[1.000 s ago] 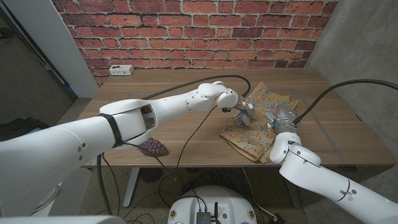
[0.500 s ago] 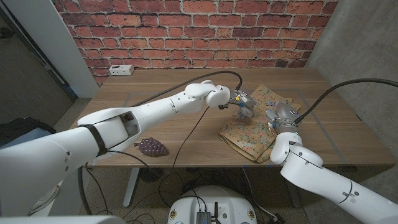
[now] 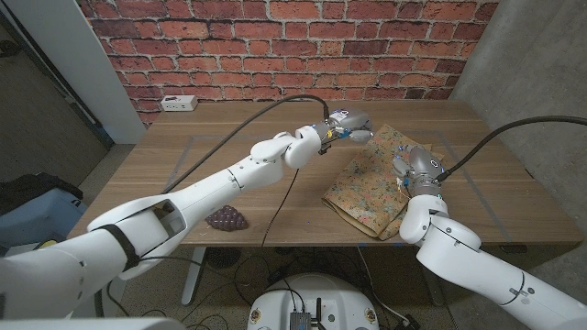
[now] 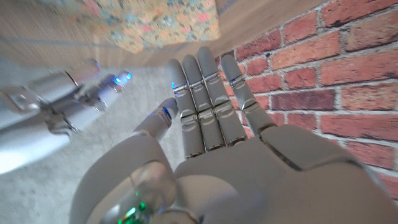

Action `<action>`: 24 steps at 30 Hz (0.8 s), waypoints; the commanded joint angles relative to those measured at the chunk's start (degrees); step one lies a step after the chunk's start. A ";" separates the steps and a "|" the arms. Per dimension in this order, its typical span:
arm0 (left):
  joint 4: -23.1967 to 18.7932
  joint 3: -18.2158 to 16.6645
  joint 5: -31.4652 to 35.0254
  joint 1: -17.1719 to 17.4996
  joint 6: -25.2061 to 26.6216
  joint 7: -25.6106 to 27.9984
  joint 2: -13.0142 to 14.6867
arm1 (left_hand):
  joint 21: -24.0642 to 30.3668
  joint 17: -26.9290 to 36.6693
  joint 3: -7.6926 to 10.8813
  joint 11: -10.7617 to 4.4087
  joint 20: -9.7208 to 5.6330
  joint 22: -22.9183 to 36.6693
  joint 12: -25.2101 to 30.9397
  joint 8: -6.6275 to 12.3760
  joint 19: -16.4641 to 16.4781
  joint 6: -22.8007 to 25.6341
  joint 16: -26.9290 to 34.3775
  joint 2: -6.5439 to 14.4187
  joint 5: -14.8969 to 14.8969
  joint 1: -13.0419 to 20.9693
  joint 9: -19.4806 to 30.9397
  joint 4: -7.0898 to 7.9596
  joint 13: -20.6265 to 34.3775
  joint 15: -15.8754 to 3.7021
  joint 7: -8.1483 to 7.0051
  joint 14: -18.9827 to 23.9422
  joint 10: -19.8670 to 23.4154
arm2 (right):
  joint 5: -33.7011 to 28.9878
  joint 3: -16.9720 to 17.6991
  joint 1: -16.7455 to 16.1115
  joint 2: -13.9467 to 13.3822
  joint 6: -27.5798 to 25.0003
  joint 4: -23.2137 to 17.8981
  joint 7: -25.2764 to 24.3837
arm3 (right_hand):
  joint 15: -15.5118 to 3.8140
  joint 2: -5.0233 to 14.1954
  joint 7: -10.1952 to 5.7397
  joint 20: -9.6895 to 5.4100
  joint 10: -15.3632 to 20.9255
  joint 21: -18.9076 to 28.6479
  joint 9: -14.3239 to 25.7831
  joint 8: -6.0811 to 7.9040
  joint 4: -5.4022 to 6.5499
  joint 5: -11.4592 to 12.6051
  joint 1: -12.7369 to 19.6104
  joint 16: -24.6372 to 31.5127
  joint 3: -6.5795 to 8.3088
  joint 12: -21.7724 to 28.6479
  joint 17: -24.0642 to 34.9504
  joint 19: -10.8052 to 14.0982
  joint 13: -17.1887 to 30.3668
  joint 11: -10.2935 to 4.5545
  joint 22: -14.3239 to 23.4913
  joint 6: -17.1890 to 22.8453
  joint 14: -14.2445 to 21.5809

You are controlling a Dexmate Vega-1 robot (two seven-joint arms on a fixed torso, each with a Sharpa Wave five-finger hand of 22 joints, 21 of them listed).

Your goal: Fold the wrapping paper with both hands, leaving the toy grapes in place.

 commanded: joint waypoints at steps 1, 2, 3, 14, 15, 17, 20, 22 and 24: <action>-3.26 -8.54 -8.48 8.91 0.14 12.46 1.67 | -0.73 -2.34 0.31 0.00 0.57 0.12 -2.12 -2.84 -1.84 -3.77 -3.18 -0.15 -0.33 -1.39 -1.27 0.41 -1.84 0.74 -0.01 -2.63 -3.12 | 0.79 4.46 -3.79 1.78 8.74 0.42 -1.95 | -1.89 0.01 0.03 -0.31 0.31 0.12 0.10 0.28 -0.34 -0.11 0.72 0.31 0.26 0.31 0.25 0.06 0.16 0.26 0.29 0.07 -0.16; -3.16 -9.02 -9.19 9.40 -0.29 13.38 1.61 | -0.80 -2.92 0.29 0.05 0.74 0.12 -2.65 -3.47 -2.00 -4.34 -3.91 -0.18 -0.41 -1.73 -1.63 0.45 -2.34 0.77 -0.29 -3.15 -3.83 | 0.93 4.89 -4.14 2.00 9.68 0.53 -2.09 | -1.87 0.01 0.09 -0.29 0.29 0.11 0.10 0.29 -0.36 -0.10 0.75 0.30 0.28 0.30 0.24 0.04 0.16 0.29 0.29 0.08 -0.18; -3.14 -9.47 -10.03 9.81 -0.77 13.85 1.70 | -1.11 -3.75 0.33 0.22 0.84 0.12 -3.77 -4.80 -2.79 -6.22 -5.16 -0.48 -0.49 -2.12 -2.18 0.23 -3.03 0.91 -0.70 -4.54 -5.70 | 1.00 5.24 -4.37 2.18 10.59 0.72 -2.21 | -1.87 0.02 0.11 -0.30 0.27 0.11 0.10 0.28 -0.35 -0.10 0.76 0.30 0.29 0.30 0.24 0.04 0.16 0.27 0.29 0.07 -0.18; -2.72 -13.54 -19.14 13.04 -5.43 14.86 2.56 | -4.95 -11.08 0.59 1.85 2.41 -0.20 -14.69 -17.76 -10.60 -23.70 -15.11 -1.95 -1.26 -4.35 -8.00 -2.47 -9.68 3.56 -5.14 -19.01 -19.63 | 3.53 9.67 -7.58 5.20 23.54 3.20 -3.19 | -1.68 0.25 0.26 -0.50 0.16 -0.04 0.10 0.16 -0.17 -0.14 0.69 0.27 0.37 0.26 0.33 -0.43 0.16 0.32 0.29 -0.25 -0.45; -2.61 -13.78 -19.82 13.13 -5.92 14.62 2.71 | -5.29 -11.42 0.53 2.02 2.49 -0.22 -15.12 -18.32 -11.25 -24.48 -15.56 -2.04 -1.32 -4.35 -8.26 -2.61 -9.97 3.51 -5.33 -19.75 -20.14 | 3.65 9.87 -7.71 5.59 24.45 3.44 -3.35 | -1.69 0.29 0.31 -0.54 0.17 -0.06 0.10 0.13 -0.13 -0.14 0.66 0.29 0.37 0.26 0.35 -0.48 0.16 0.43 0.29 -0.34 -0.44; -2.09 -14.22 -20.94 13.22 -7.13 14.43 2.96 | -6.36 -12.58 0.11 2.39 2.77 -0.28 -16.57 -20.06 -13.08 -26.74 -17.28 -2.25 -1.64 -4.28 -9.18 -3.00 -11.00 4.30 -5.88 -22.89 -21.74 | 4.03 10.37 -8.02 6.33 26.64 3.95 -3.58 | -1.66 0.29 0.29 -0.71 0.16 -0.13 0.10 0.13 -0.12 -0.16 0.67 0.29 0.38 0.26 0.36 -0.69 0.16 0.40 0.29 -0.37 -0.47; -1.03 -15.02 -22.93 13.38 -9.31 14.25 3.15 | -7.54 -13.66 -0.58 2.41 3.04 -0.35 -18.29 -21.55 -15.05 -28.62 -18.54 -2.44 -2.09 -4.30 -10.10 -3.15 -12.09 4.49 -6.44 -25.07 -24.06 | 4.30 10.73 -8.24 7.30 29.33 4.63 -3.83 | -1.38 0.36 0.46 -0.83 0.05 -0.18 0.10 0.06 0.01 -0.20 0.59 0.25 0.39 0.22 0.41 -0.89 0.17 0.66 0.29 -0.60 -0.69; 0.16 -15.60 -24.70 13.40 -11.50 13.92 3.19 | -8.32 -14.64 -1.33 2.05 2.78 -0.39 -19.64 -22.91 -15.94 -30.80 -19.68 -2.40 -2.59 -4.17 -10.91 -3.21 -13.11 4.50 -6.91 -27.17 -25.71 | 4.68 11.07 -8.47 7.95 31.54 5.19 -3.92 | -1.35 0.31 0.59 -0.86 -0.07 -0.17 0.10 0.00 0.03 -0.22 0.56 0.24 0.38 0.18 0.42 -0.92 0.17 0.75 0.29 -0.79 -0.73; 1.57 -16.13 -26.63 13.30 -13.99 13.16 3.30 | -8.92 -15.19 -2.12 2.06 2.57 -0.41 -20.35 -23.59 -16.72 -32.10 -20.26 -2.57 -3.03 -4.50 -11.43 -2.96 -13.77 4.33 -7.26 -28.33 -26.44 | 5.20 11.46 -8.72 8.76 33.85 5.79 -4.08 | -1.25 0.07 0.75 -0.88 -0.20 -0.18 0.10 -0.04 0.13 -0.29 0.33 0.22 0.24 0.14 0.42 -1.01 0.17 1.00 0.29 -0.98 -0.77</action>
